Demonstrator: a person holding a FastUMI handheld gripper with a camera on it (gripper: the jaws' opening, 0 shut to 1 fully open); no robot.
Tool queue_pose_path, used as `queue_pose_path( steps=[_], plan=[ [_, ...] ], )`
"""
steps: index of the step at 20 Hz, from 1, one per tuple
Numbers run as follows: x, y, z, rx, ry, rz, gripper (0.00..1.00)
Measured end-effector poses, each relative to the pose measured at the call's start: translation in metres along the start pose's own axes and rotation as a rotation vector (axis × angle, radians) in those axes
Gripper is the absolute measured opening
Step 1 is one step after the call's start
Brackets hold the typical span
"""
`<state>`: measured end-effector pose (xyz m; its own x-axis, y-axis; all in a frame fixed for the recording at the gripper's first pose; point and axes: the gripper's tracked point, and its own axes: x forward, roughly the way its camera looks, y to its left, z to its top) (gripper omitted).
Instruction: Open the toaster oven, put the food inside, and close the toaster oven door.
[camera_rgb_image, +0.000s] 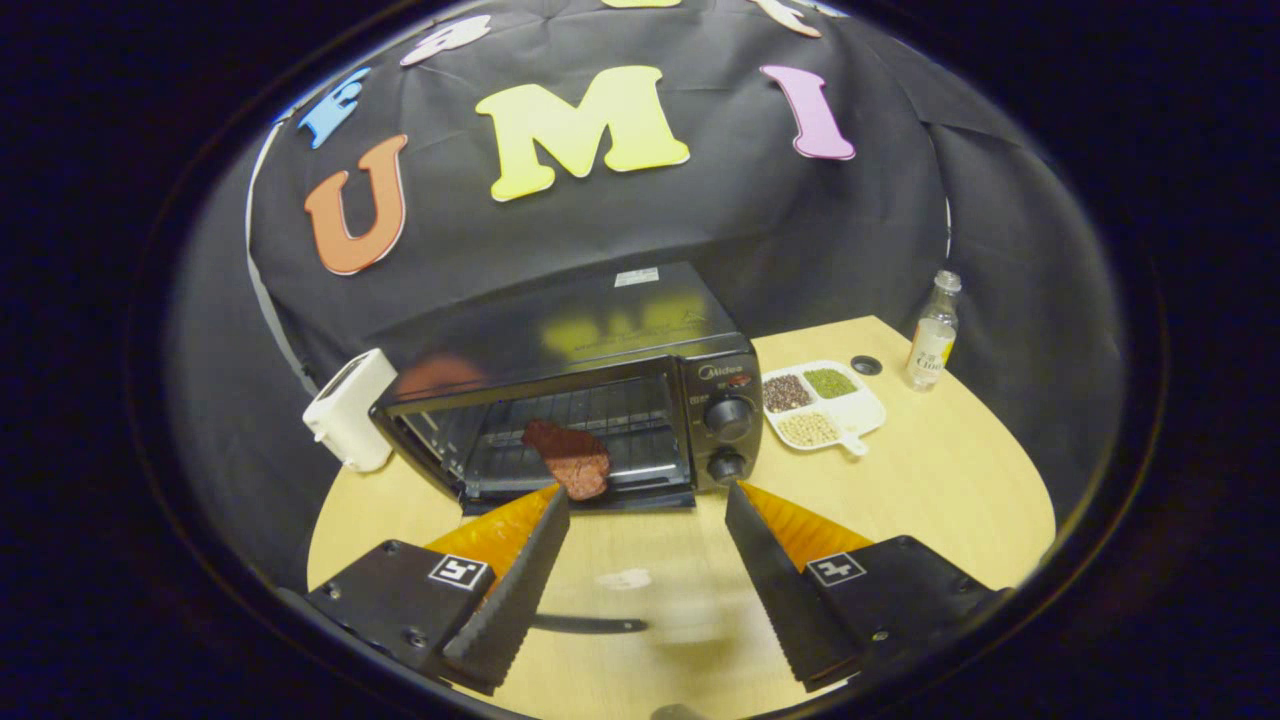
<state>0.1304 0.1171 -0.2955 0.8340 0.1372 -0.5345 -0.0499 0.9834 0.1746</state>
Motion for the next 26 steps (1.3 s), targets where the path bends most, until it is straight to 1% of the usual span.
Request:
queue_pose_path(
  steps=[2,5,11,15,16,24,25,26],
  plan=[
    [-0.018,-0.007,-0.009,-0.043,0.018,-0.005,1.00],
    [-0.041,-0.010,-0.033,-0.071,0.069,0.002,1.00],
    [-0.061,-0.020,-0.085,-0.150,0.145,-0.011,1.00],
    [-0.054,-0.012,-0.123,-0.171,0.202,-0.001,1.00],
    [-0.044,-0.011,-0.121,-0.167,0.221,0.002,1.00],
    [-0.002,0.035,-0.172,-0.160,0.327,0.032,1.00],
    [-0.004,0.041,-0.185,-0.162,0.333,0.033,1.00],
    [0.001,0.045,-0.188,-0.163,0.341,0.030,1.00]
  ],
)
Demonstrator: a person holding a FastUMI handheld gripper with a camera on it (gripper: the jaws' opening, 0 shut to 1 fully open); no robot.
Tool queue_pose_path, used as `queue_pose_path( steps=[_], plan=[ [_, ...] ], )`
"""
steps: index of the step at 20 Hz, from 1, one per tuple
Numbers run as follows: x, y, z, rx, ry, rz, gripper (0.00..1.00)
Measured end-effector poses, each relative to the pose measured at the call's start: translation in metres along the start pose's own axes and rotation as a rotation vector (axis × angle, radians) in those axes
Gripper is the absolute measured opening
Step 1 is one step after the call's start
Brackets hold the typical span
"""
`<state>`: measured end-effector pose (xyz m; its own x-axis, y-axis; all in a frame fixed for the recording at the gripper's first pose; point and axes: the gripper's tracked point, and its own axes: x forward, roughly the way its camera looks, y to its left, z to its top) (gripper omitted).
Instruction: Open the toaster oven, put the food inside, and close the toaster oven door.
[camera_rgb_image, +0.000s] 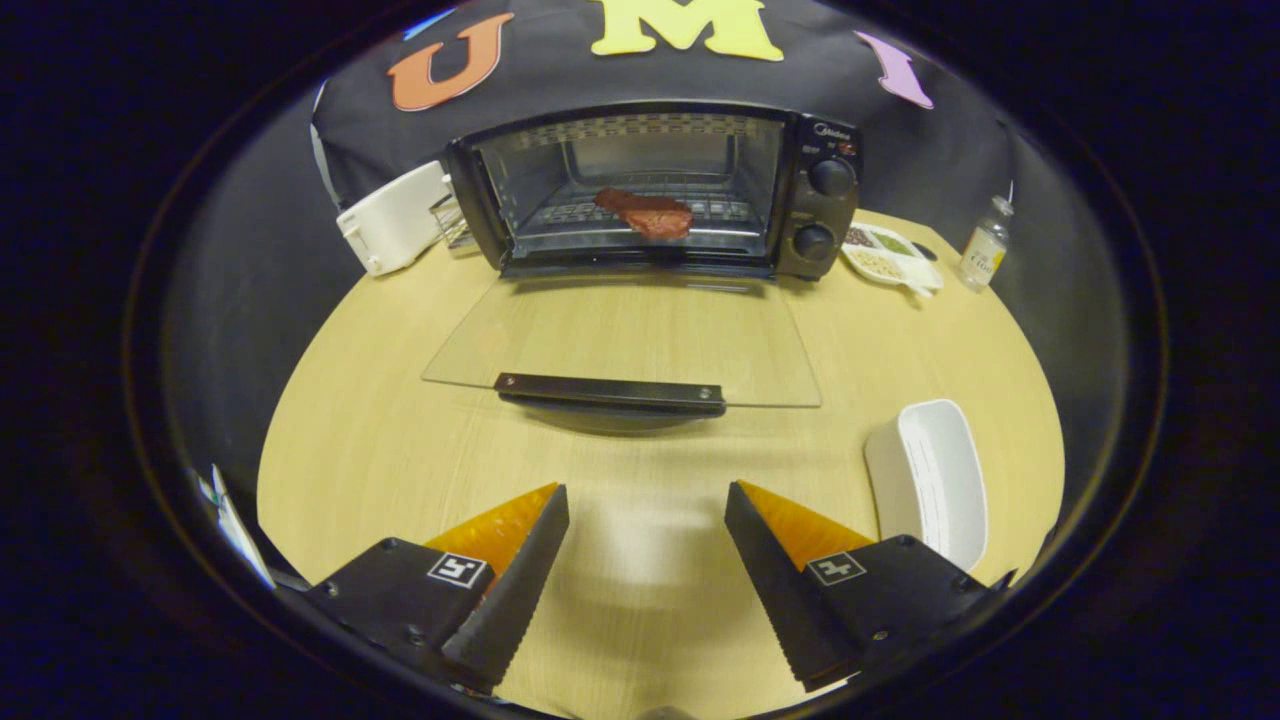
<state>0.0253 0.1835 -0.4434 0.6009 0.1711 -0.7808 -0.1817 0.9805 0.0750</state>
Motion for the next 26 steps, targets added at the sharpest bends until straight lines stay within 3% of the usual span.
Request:
queue_pose_path(
  steps=[13,26],
  plan=[
    [0.043,-0.003,0.022,0.042,0.028,-0.051,1.00],
    [-0.001,-0.001,0.075,0.029,-0.045,-0.009,1.00]
  ],
)
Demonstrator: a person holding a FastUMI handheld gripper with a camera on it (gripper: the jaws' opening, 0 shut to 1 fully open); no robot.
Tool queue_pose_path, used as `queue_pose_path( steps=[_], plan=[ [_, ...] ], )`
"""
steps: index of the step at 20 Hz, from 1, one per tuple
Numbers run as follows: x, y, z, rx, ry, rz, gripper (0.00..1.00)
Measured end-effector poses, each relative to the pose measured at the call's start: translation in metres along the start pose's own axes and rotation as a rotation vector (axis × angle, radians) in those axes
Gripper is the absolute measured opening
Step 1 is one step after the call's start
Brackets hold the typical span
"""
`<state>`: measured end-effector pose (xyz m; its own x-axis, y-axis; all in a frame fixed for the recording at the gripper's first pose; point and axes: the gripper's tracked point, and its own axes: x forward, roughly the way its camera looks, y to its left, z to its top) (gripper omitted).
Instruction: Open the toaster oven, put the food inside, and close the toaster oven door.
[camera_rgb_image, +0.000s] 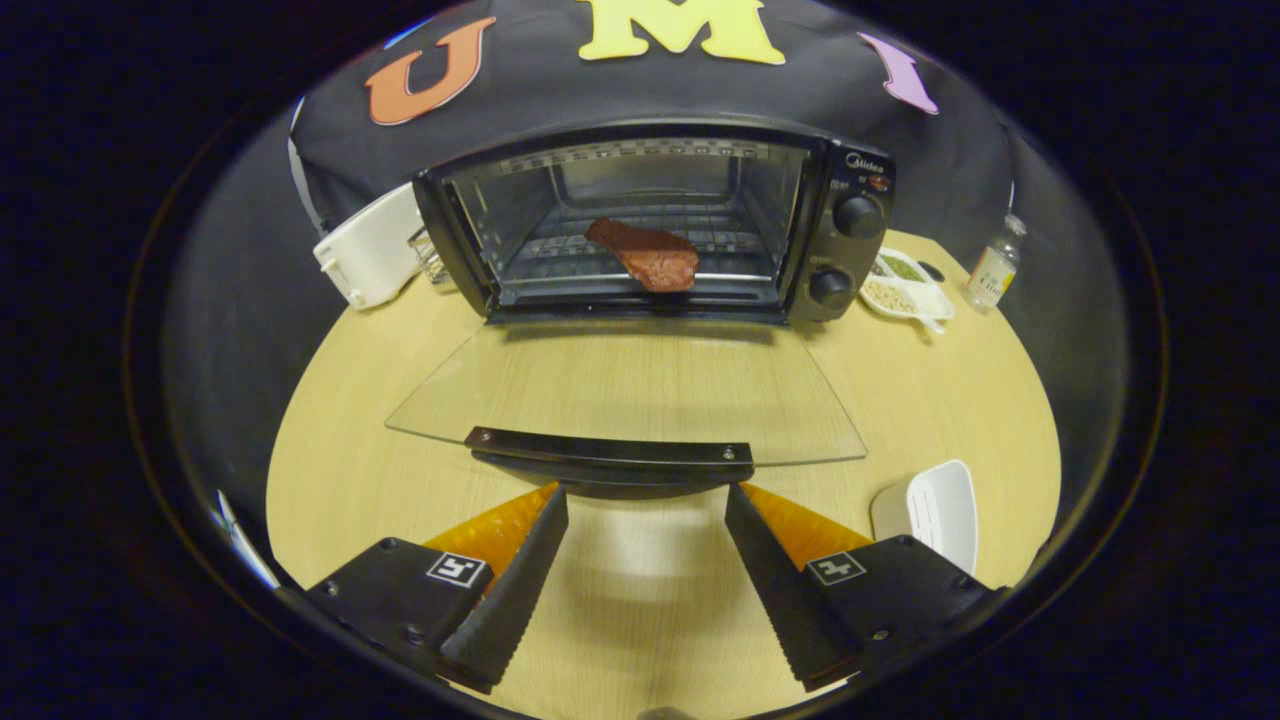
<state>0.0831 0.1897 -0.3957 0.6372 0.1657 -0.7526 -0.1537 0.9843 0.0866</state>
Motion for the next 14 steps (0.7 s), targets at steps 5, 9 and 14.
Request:
queue_pose_path(
  steps=[5,9,14],
  plan=[
    [-0.018,0.003,0.037,-0.003,-0.060,0.013,1.00],
    [-0.027,0.005,0.072,0.004,-0.115,0.021,1.00],
    [-0.034,0.004,0.110,-0.004,-0.190,0.013,1.00]
  ],
)
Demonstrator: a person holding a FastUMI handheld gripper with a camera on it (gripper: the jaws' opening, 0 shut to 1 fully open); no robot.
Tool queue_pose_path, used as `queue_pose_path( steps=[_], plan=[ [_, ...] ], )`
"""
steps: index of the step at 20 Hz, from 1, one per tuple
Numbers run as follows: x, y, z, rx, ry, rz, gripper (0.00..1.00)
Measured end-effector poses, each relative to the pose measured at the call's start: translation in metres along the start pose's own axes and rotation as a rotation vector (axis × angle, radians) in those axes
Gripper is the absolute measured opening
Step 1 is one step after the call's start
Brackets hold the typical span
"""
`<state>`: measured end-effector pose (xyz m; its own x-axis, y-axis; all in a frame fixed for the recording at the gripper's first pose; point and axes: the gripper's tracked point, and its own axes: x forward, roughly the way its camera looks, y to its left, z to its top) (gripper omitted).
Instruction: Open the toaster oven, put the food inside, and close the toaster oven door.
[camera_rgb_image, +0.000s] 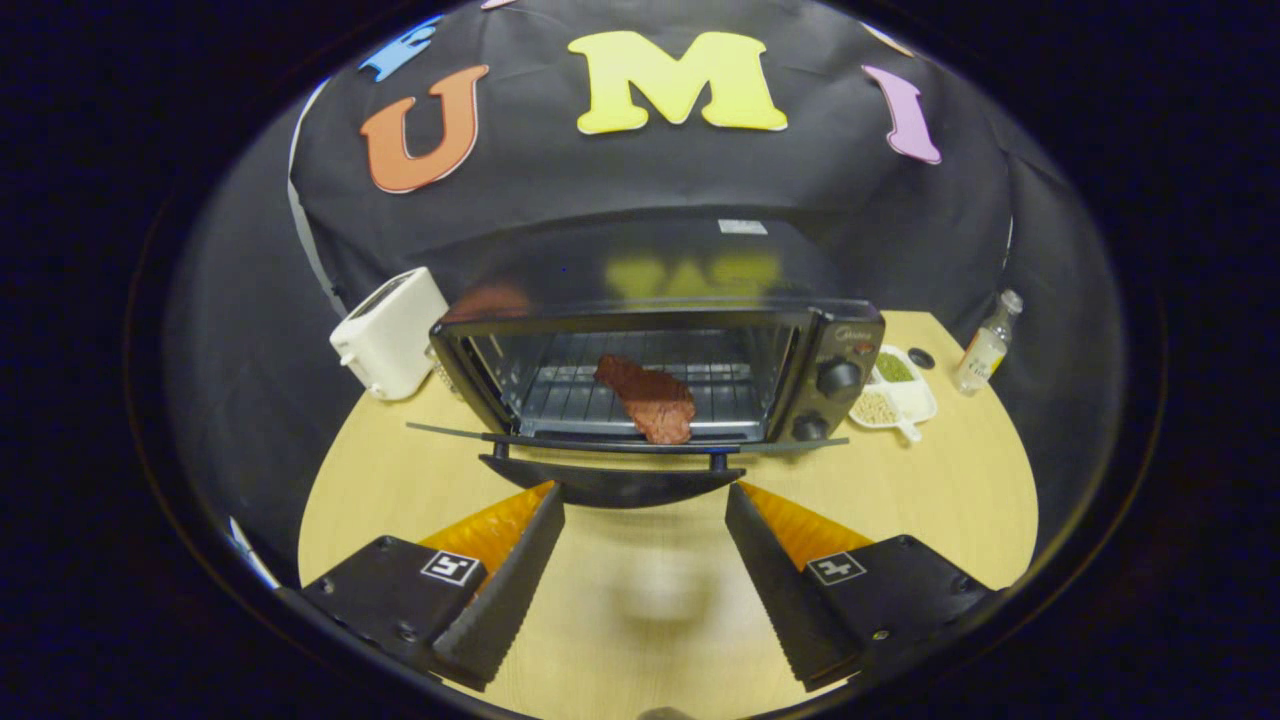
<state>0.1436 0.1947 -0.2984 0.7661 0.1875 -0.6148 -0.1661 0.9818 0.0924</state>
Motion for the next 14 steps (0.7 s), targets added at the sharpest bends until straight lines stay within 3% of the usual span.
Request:
queue_pose_path(
  steps=[5,14],
  plan=[
    [0.006,0.003,0.037,-0.031,-0.058,-0.010,1.00],
    [-0.002,-0.007,0.024,-0.014,-0.048,-0.011,1.00]
  ],
)
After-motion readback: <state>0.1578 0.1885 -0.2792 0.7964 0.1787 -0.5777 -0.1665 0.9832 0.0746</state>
